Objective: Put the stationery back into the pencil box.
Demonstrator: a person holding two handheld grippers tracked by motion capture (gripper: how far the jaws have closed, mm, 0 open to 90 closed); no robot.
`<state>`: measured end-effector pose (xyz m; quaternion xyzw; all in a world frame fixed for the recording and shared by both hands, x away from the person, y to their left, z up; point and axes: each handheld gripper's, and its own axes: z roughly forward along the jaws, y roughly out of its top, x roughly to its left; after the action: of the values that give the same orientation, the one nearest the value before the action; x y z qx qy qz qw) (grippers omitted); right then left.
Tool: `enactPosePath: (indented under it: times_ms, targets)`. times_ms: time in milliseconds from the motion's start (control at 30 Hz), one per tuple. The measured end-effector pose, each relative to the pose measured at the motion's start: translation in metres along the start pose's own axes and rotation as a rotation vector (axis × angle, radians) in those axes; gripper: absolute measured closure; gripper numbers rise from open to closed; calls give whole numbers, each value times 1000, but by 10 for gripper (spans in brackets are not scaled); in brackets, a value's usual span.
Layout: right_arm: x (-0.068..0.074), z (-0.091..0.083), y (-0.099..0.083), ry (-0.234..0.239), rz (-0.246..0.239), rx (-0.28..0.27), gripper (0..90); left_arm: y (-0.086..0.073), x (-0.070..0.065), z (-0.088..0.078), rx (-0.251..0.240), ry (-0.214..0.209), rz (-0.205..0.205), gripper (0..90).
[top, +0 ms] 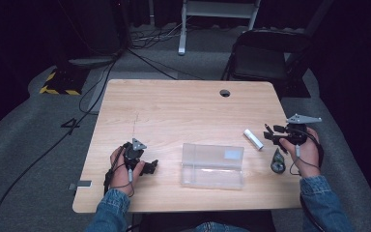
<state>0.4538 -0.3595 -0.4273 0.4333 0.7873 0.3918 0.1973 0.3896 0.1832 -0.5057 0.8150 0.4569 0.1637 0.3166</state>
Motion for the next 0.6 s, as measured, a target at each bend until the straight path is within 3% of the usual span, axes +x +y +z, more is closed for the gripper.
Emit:
enactPosePath:
  times_ms: [100, 267, 600]
  targets:
    - [-6, 4, 0, -20, 18, 6, 460, 0, 0, 0, 0, 0, 0, 2]
    - [-20, 16, -4, -51, 46, 102, 461, 0, 0, 0, 0, 0, 0, 2]
    - [-39, 37, -9, -100, 51, 144, 486, 0, 0, 0, 0, 0, 0, 2]
